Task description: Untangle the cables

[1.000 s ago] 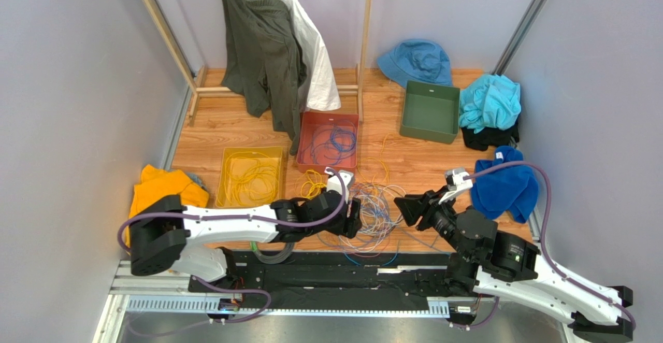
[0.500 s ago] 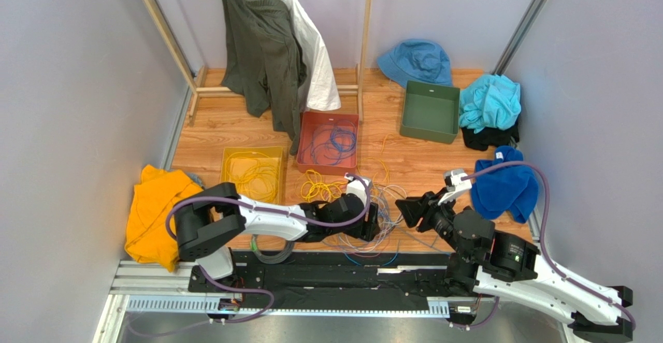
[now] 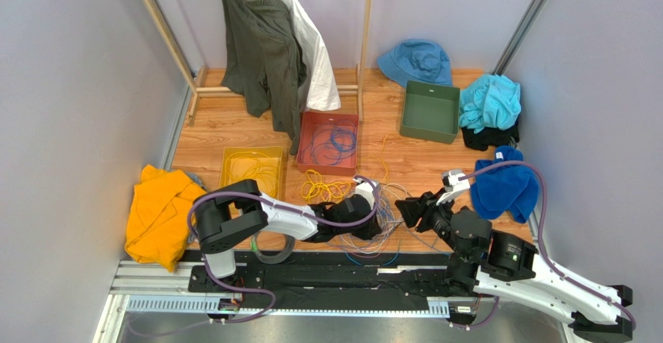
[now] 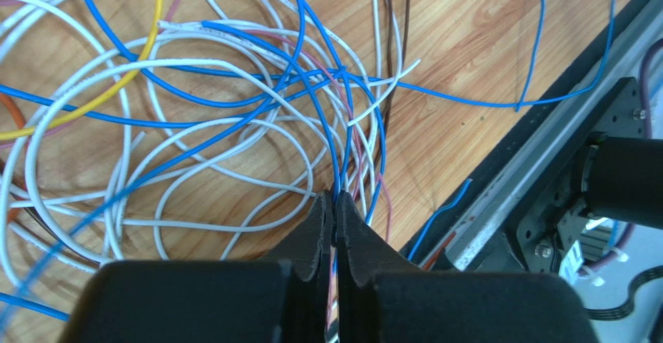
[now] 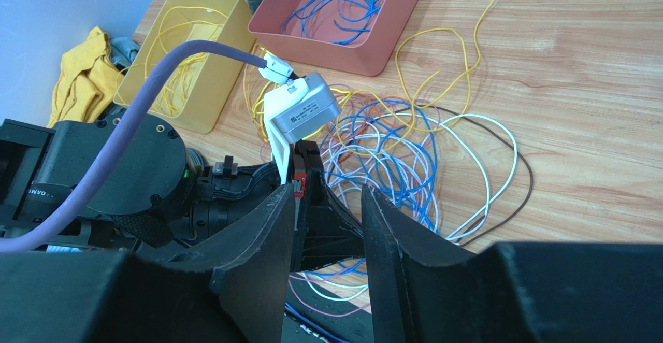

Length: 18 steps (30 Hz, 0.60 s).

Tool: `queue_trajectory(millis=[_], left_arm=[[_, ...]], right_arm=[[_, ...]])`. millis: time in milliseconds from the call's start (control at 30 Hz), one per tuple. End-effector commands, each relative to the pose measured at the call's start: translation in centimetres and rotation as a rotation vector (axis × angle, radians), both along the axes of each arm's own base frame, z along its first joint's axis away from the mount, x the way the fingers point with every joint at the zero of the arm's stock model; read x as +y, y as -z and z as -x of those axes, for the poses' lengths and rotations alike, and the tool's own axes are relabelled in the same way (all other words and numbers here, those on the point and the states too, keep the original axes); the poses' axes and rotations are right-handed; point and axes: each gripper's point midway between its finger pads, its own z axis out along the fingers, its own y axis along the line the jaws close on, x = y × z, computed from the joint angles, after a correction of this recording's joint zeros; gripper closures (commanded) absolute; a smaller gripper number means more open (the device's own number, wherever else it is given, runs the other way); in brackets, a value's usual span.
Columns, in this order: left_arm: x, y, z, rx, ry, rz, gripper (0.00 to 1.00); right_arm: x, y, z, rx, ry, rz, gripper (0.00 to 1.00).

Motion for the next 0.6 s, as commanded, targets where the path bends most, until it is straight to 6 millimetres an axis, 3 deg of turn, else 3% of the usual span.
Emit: queue_trajectory(millis=[0,67,100,167,200,267,300,367,400,467,500,567], left_arm=[[0.0,-1.6,0.5,-0.004,0.018,0.049,1.00],[1.1,-2.9,0.3,-0.038,0.011,0.031,1.00],[1.4,-6.1,0.2,-0.076,0.011,0.080,1.00],[3.2,-8.9,-0.3,-0.143,0.002,0.058,1.00],[3.6,-14.3,-0.5,-0.205,-0.001,0.153,1.00],[5.7,-18.0,-0.6,-0.286,0.013,0.120,1.00],[6.2,-24.0,-0.7,-0.350,0.004,0.210,1.00],[8.0,-27.3,-0.8,-0.415,0.013,0.178,1.00],[8.5,-31.8,-0.8,-0.459,0.002,0.241,1.00],[9.6,-33.7,-0.6,-0.488,0.018,0.217,1.00],[9.9,-36.5,-0.6,-0.521,0.017,0.250,1.00],[10.5,-37.5,-0.5,-0.530,0.020,0.232,1.00]], right_arm=[[-0.2,-0.9,-0.3,-0.014,0.025,-0.032,0.60],[-0.4,-1.2,-0.3,-0.016,0.030,-0.033,0.60],[-0.6,-1.4,-0.3,-0.019,0.033,-0.037,0.60],[-0.8,-1.4,-0.3,-0.021,0.037,-0.037,0.60],[-0.9,-1.4,-0.3,-0.023,0.040,-0.039,0.60],[-1.1,-1.5,-0.4,-0.027,0.053,-0.051,0.60],[-1.1,-1.2,-0.5,-0.025,0.058,-0.050,0.59],[-1.2,-1.2,-0.8,-0.021,0.093,-0.081,0.58],[-1.1,-1.1,-0.9,-0.021,0.099,-0.092,0.57],[-0.5,-0.9,-1.0,-0.030,0.091,-0.112,0.57],[-0.4,-1.0,-1.0,-0.034,0.086,-0.122,0.56],[0.3,-1.7,-0.8,-0.048,0.050,-0.149,0.55]])
